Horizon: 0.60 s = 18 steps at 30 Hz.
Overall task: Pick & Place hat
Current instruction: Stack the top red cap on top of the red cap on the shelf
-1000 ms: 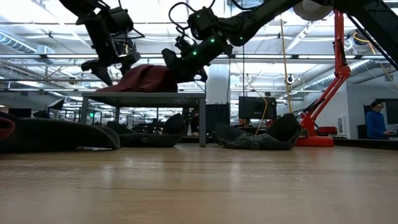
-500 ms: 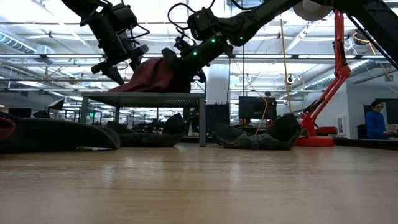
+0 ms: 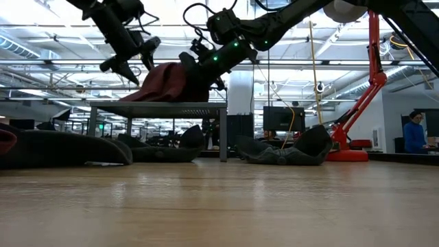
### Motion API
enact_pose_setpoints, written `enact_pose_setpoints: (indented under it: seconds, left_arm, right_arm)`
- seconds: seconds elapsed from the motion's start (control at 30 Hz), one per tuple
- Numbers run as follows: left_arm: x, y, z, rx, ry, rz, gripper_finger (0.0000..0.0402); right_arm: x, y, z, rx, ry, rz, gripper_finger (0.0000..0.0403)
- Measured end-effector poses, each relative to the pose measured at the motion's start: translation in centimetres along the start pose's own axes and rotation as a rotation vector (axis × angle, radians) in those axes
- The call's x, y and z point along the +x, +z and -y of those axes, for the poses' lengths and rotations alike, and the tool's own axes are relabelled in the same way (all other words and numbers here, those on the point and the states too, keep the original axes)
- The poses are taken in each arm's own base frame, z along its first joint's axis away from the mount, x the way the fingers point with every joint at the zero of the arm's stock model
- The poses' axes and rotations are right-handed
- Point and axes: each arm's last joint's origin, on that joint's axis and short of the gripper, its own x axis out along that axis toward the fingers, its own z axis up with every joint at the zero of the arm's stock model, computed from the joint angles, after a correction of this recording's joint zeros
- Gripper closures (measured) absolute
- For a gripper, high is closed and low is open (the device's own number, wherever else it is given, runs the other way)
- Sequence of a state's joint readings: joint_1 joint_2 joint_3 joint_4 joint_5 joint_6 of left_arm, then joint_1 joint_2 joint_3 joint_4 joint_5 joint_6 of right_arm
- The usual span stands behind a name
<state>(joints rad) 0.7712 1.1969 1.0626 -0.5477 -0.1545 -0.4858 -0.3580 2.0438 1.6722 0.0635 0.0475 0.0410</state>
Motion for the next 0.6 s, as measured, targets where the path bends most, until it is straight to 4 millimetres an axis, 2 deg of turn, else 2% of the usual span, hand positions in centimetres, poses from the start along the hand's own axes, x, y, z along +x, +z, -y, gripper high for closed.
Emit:
enact_pose_setpoints:
  seconds: [0.23, 0.37, 0.5, 0.6]
  left_arm:
    - [-1.6, 0.4, -0.1, 0.022, -0.013, 0.069, 0.0105]
    - [-1.7, 0.5, 0.2, 0.039, -0.081, 0.054, 0.0105]
    - [-1.8, 0.8, 0.7, 0.102, -0.223, 0.051, 0.0105]
    - [-2.0, 1.0, 1.3, 0.16, -0.358, 0.057, 0.0105]
  right_arm:
    - [0.5, -0.2, -0.5, -0.089, 0.053, 0.034, 0.0273]
    - [0.5, -0.5, -1.2, -0.113, -0.032, 0.002, 0.0273]
    - [-0.7, -1.0, -1.9, -0.153, -0.178, -0.128, 0.0273]
    - [-2.2, -0.5, -2.5, -0.133, -0.228, -0.182, 0.0273]
